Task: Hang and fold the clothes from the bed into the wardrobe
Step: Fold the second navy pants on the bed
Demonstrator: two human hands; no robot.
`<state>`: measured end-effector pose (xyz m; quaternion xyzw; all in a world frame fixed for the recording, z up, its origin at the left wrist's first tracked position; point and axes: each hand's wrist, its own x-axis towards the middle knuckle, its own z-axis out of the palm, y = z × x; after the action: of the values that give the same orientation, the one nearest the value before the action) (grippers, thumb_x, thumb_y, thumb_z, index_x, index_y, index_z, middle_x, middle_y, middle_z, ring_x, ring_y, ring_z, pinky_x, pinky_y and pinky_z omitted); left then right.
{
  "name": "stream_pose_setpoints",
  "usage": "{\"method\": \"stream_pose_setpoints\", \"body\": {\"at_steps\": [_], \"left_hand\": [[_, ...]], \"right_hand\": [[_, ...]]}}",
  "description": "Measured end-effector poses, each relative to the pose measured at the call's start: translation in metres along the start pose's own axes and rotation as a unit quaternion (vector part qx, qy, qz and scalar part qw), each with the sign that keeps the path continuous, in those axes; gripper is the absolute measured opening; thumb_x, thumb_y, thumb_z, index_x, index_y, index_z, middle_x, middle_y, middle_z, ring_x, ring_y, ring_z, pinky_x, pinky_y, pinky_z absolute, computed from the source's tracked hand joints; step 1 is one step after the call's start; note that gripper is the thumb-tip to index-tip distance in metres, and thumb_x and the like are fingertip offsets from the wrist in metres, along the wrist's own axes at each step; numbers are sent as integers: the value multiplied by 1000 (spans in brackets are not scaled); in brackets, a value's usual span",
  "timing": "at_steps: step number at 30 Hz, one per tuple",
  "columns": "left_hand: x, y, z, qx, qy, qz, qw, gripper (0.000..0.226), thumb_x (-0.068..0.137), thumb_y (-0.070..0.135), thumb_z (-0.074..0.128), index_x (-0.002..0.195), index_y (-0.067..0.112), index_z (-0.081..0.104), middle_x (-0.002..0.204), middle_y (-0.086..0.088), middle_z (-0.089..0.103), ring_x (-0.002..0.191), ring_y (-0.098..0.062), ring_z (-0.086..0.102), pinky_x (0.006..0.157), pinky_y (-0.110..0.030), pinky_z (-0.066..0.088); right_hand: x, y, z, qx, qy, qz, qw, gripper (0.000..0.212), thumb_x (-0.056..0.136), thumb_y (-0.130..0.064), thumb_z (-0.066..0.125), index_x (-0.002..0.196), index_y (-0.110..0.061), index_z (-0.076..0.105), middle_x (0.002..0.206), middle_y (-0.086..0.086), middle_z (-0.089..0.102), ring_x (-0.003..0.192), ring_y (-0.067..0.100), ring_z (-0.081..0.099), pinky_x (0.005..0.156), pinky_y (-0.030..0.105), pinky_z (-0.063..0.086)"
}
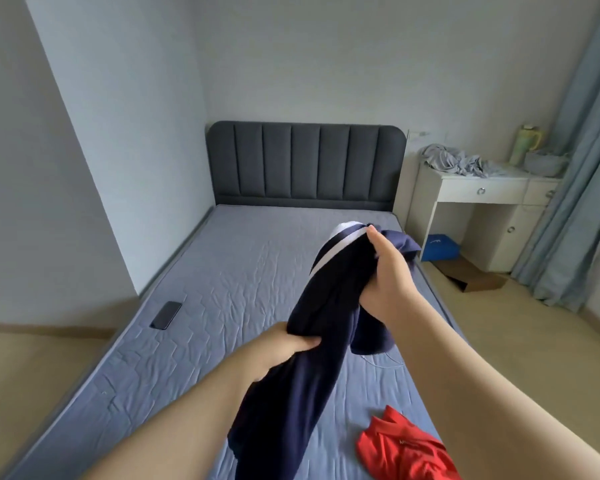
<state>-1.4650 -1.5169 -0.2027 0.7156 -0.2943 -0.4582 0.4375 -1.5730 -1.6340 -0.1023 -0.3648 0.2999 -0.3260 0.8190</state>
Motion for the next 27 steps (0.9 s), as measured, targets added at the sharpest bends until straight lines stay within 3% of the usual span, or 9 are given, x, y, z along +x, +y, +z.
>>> {"method": "stream_pose_setpoints", "body": {"at_steps": [4, 6, 9, 11, 13, 16, 20, 25, 27], "left_hand": [[5, 32, -8, -189, 139, 19, 972, 35, 87, 25, 63, 112, 1, 61, 92, -8, 68, 85, -21, 64, 80, -31, 48], [3, 56, -11, -244, 147, 20, 958, 34, 87, 29, 63, 108, 3, 62, 97, -11, 67, 88, -22, 63, 79, -31, 49], [-5, 90, -16, -308, 132, -4, 942, 24, 85, 32, 64, 90, 8, 62, 87, -7, 64, 79, -19, 59, 74, -32, 45], [-7, 103, -22, -344, 120, 8, 931, 19, 86, 26, 63, 91, 8, 62, 89, -7, 65, 82, -21, 60, 74, -33, 45], [-7, 108, -27, -377, 88, 46, 921, 14, 87, 22, 60, 91, 9, 63, 88, -7, 66, 81, -21, 62, 68, -32, 48], [-5, 100, -23, -344, 45, 73, 935, 14, 89, 25, 58, 91, 12, 63, 83, -3, 65, 77, -18, 62, 64, -31, 48], [-4, 69, -10, -116, -7, 31, 993, 23, 89, 36, 57, 100, 17, 60, 73, 6, 66, 58, -10, 62, 44, -16, 44], [-5, 38, -10, -121, -66, -85, 987, 51, 82, 66, 47, 99, 21, 64, 84, 0, 65, 78, -17, 61, 72, -29, 50], [-8, 34, -7, -142, -109, -71, 981, 49, 83, 62, 49, 104, 21, 65, 91, -2, 71, 90, -18, 65, 82, -31, 50]], "right_hand": [[9, 26, -20, -135, -64, -9, 989, 51, 90, -43, 50, 135, -20, 42, 129, 1, 51, 114, 19, 51, 91, 33, 36], [8, 50, -34, -220, -108, 18, 969, 58, 83, -40, 63, 134, -26, 40, 130, -8, 53, 117, 14, 50, 92, 31, 34], [4, 78, -52, -295, -192, 66, 934, 73, 59, -20, 81, 125, -23, 49, 111, -6, 68, 102, 11, 64, 87, 27, 50], [3, 86, -61, -401, -185, 61, 895, 55, 61, -18, 83, 112, -17, 61, 102, -2, 71, 94, 13, 66, 88, 31, 51], [5, 85, -69, -448, -110, 27, 887, 23, 75, -18, 75, 96, -12, 66, 84, -2, 71, 79, 12, 66, 76, 28, 53], [7, 75, -65, -333, -48, 11, 942, 12, 85, -16, 65, 95, -9, 66, 73, -2, 72, 67, 11, 68, 57, 21, 51], [10, 51, -45, -190, 11, 12, 982, 8, 90, -18, 58, 93, -13, 62, 87, 7, 69, 84, 23, 64, 73, 31, 51], [10, 44, -38, -93, 31, 66, 993, 33, 94, -18, 52, 122, -2, 55, 122, 16, 60, 115, 29, 55, 102, 40, 41], [9, 48, -36, -54, 33, 66, 996, 35, 95, -18, 49, 126, -4, 53, 125, 16, 58, 116, 29, 54, 99, 38, 42]]}}
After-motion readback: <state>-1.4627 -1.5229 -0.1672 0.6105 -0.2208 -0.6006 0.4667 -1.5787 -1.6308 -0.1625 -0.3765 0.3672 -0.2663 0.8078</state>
